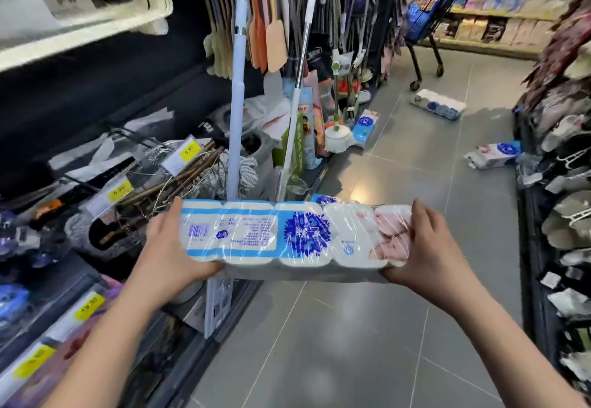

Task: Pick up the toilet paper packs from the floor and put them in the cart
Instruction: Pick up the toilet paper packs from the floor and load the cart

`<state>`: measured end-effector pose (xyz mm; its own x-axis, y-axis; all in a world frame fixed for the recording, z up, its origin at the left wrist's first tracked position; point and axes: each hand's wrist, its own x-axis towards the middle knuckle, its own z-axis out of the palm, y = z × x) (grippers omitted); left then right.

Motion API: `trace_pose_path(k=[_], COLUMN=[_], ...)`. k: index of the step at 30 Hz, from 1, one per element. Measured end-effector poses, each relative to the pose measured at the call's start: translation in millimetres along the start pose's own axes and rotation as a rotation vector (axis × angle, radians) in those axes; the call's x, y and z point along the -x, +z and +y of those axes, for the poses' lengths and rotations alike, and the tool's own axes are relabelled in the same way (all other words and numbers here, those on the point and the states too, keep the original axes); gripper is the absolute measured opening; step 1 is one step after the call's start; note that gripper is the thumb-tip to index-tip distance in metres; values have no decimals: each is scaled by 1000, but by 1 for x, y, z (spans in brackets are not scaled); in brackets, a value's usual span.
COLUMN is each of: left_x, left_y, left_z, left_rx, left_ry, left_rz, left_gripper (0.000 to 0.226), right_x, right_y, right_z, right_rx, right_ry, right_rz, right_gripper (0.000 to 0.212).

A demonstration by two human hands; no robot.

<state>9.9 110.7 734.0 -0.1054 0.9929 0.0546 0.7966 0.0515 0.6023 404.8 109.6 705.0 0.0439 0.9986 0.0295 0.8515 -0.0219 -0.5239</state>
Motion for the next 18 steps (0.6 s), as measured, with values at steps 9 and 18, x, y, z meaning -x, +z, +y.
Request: trace_pose_path(k=[9, 18], left_x=[-21, -55], left_y=[3, -1], left_z=[33, 34], left_rx=[80, 92], left_ry=[166, 397], left_rz=[-68, -235], left_gripper=[74, 119], right_x=[32, 124], right_y=[-29, -21], right_z=[3, -40], right_rx=[37, 86], right_ry=[128, 410], right_rz=[100, 292], right_gripper=[135, 136])
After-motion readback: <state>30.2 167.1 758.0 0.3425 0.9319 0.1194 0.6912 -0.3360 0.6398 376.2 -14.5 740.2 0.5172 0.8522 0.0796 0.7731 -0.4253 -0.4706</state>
